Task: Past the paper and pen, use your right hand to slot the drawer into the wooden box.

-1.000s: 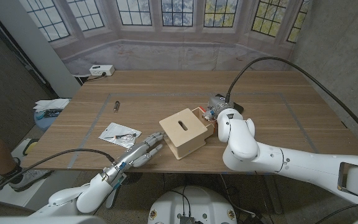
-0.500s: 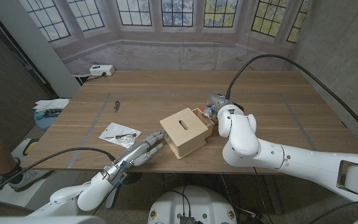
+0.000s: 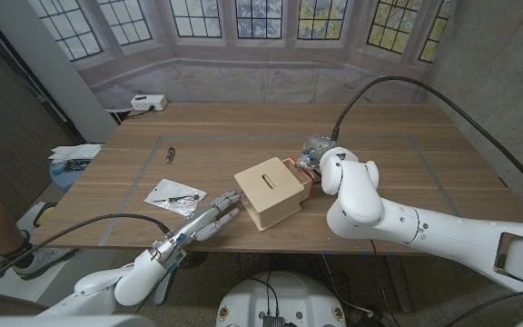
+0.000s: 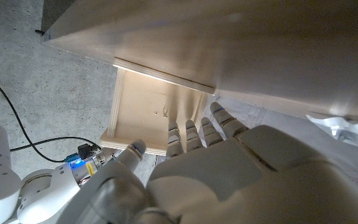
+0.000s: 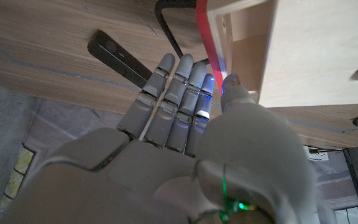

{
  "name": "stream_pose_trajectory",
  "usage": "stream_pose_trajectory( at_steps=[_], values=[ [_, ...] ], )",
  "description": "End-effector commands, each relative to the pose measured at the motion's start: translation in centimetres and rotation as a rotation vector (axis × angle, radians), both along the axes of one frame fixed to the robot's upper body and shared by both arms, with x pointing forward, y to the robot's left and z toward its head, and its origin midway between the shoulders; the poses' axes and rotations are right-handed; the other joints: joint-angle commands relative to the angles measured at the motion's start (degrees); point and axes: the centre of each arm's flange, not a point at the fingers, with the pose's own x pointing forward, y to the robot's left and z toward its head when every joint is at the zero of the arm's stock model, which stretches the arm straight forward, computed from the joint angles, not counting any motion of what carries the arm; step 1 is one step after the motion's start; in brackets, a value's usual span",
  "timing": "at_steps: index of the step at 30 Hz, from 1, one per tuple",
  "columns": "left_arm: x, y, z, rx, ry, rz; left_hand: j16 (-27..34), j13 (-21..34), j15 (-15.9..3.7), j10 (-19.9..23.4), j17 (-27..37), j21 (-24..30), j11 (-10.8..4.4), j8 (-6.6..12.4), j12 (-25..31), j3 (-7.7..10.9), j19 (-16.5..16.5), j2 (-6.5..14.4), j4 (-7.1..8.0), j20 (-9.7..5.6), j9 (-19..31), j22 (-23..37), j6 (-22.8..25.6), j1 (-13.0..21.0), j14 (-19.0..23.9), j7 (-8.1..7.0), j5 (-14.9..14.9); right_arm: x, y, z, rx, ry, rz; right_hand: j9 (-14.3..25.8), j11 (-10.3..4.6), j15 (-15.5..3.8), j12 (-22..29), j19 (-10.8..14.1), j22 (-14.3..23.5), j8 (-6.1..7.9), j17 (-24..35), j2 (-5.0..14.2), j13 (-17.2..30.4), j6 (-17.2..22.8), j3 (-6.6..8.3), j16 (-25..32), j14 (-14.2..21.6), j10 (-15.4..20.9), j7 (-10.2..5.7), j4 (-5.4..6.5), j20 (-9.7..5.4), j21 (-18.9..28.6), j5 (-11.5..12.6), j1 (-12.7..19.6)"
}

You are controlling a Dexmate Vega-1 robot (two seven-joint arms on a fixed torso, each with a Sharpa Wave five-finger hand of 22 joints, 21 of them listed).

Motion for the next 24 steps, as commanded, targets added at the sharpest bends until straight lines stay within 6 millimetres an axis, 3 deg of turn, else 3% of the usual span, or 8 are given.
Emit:
stream_pose_trajectory(
  at_steps=[1,5,8,10,15,19,24],
  values=[
    [0.1,-0.2,0.2,0.005,0.001,-0.004,-0.2,0.1,0.04,0.5,0.1,0.1,0.22,-0.12,-0.1,0.64,0.6,-0.3,-0.23,-0.09,0.0,0.1,0.3,0.0,0.3,0.1,0.2,-0.1,-1.0,0.7,0.026,0.033,0.004,-0.2,0.69,1.37,-1.8,-0.6,0.2,0.37,-0.9,0.11,-0.8,-0.8,-0.36,-0.7,-1.2,-1.5,0.33,1.21,0.37,-0.1,0.0,-2.6],
    [0.1,-0.2,0.3,0.007,0.0,-0.006,-0.2,0.1,0.05,0.5,0.1,0.1,0.18,-0.16,-0.1,0.8,0.6,-0.3,-0.26,-0.09,0.0,0.1,0.3,0.1,0.4,0.0,0.2,0.0,-1.3,0.9,0.039,0.038,0.004,-0.3,0.88,1.89,-2.9,-0.9,0.2,0.47,-1.7,0.57,-1.5,-1.5,-0.66,-1.1,-2.2,-2.2,0.48,2.23,0.48,-0.1,0.0,-4.7],
    [0.1,-0.2,0.3,0.009,0.002,-0.007,-0.2,0.1,0.09,0.5,0.1,0.1,0.2,-0.18,-0.2,0.9,0.7,-0.3,-0.3,-0.09,0.0,0.1,0.3,0.1,0.4,-0.01,0.2,0.2,-1.7,1.1,0.05,0.043,-0.002,-0.5,1.04,2.48,-4.2,-1.4,0.2,0.71,-2.3,1.57,-2.3,-1.9,-1.32,-1.1,-3.0,-2.3,0.65,4.31,0.63,-0.1,-0.1,-8.2],
    [0.0,-0.2,0.3,0.009,0.003,-0.007,-0.3,0.1,0.06,0.6,0.1,0.1,0.19,-0.19,-0.2,0.96,0.7,-0.3,-0.31,-0.08,0.0,0.1,0.3,0.2,0.4,-0.01,0.2,0.4,-1.9,1.1,0.057,0.055,-0.004,-0.6,1.08,2.89,-4.7,-1.5,0.2,0.77,-2.6,1.75,-2.6,-2.0,-1.48,-1.1,-3.2,-2.6,0.68,4.85,0.71,-0.1,-0.1,-9.2],
    [-0.1,0.0,0.4,0.011,0.004,-0.003,-0.3,0.1,0.03,0.6,0.1,0.1,0.25,-0.21,-0.2,1.14,0.7,-0.3,-0.34,-0.08,0.0,0.1,0.3,0.2,0.4,-0.04,0.1,1.3,-2.6,0.9,0.08,0.087,-0.013,-0.9,1.7,3.2,-6.7,-2.7,0.3,1.02,-3.5,3.03,-3.9,-2.4,-2.92,-0.8,-4.1,-2.6,0.96,9.22,0.77,-0.2,0.2,-16.2],
    [-0.2,0.3,0.4,0.009,0.006,0.002,-0.3,0.1,0.07,0.7,0.1,0.1,0.24,-0.22,-0.2,1.26,0.7,-0.4,-0.35,-0.1,0.0,0.1,0.4,0.2,0.4,-0.02,0.1,2.0,-3.0,0.7,0.098,0.111,-0.021,-1.0,1.95,3.62,-7.5,-3.2,0.3,1.05,-3.8,3.3,-4.4,-2.7,-3.4,-0.8,-4.7,-2.7,1.19,10.94,0.85,-0.2,0.4,-18.9],
    [-0.3,0.4,0.5,0.011,0.005,0.005,-0.3,0.1,0.04,0.7,0.1,0.1,0.2,-0.26,-0.2,1.43,0.8,-0.4,-0.39,-0.11,0.0,0.1,0.3,0.3,0.5,-0.1,0.1,2.8,-3.4,0.5,0.12,0.134,-0.028,-1.1,2.12,4.01,-8.0,-3.6,0.3,1.08,-4.0,3.35,-4.7,-2.8,-3.71,-0.7,-5.0,-2.6,1.35,12.03,0.97,-0.2,0.6,-20.6]
  ],
)
